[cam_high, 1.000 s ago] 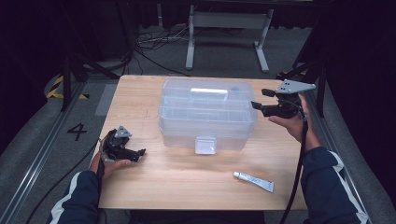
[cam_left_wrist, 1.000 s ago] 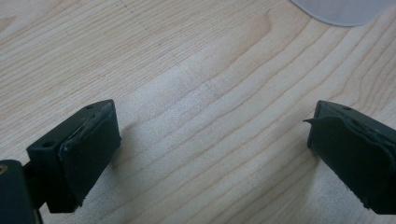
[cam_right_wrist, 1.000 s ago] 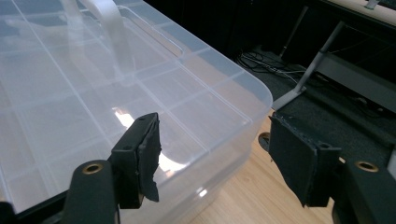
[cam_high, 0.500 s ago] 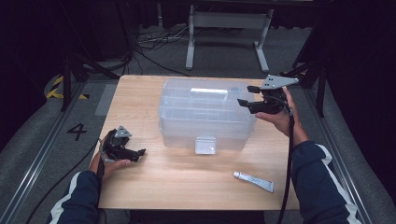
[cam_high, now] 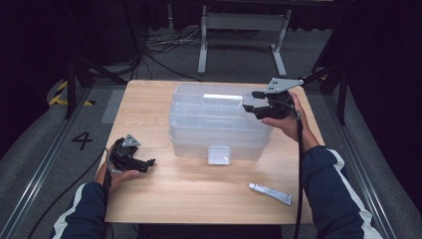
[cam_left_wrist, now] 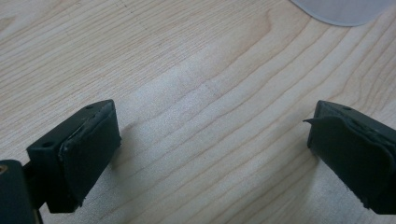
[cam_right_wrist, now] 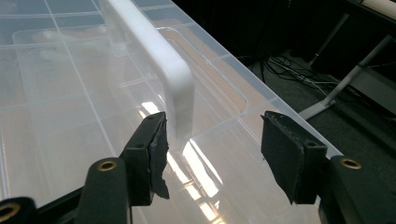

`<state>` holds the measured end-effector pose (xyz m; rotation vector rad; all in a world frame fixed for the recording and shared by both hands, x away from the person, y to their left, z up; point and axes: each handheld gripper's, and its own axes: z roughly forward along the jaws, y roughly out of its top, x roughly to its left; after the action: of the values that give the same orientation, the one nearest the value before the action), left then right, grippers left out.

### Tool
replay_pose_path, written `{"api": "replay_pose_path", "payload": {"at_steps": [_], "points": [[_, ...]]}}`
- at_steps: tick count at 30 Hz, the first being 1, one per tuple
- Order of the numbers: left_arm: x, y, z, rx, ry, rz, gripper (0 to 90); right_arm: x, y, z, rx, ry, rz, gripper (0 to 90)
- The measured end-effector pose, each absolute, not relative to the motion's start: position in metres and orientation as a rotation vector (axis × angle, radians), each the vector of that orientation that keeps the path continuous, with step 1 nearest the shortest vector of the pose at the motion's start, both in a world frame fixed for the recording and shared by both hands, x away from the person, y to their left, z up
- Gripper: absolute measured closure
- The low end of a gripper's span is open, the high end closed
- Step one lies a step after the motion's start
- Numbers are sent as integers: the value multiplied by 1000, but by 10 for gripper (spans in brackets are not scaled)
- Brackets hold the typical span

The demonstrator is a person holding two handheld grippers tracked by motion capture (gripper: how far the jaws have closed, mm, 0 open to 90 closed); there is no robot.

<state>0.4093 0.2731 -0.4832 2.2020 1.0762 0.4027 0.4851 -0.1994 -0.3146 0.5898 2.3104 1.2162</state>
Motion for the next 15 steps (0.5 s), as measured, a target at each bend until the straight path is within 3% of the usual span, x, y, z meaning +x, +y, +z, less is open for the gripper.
{"api": "replay_pose_path", "payload": {"at_steps": [15], "points": [[409,273,-483,2202,1076,403,27,492,-185,-308,534,2370,1187,551]]}}
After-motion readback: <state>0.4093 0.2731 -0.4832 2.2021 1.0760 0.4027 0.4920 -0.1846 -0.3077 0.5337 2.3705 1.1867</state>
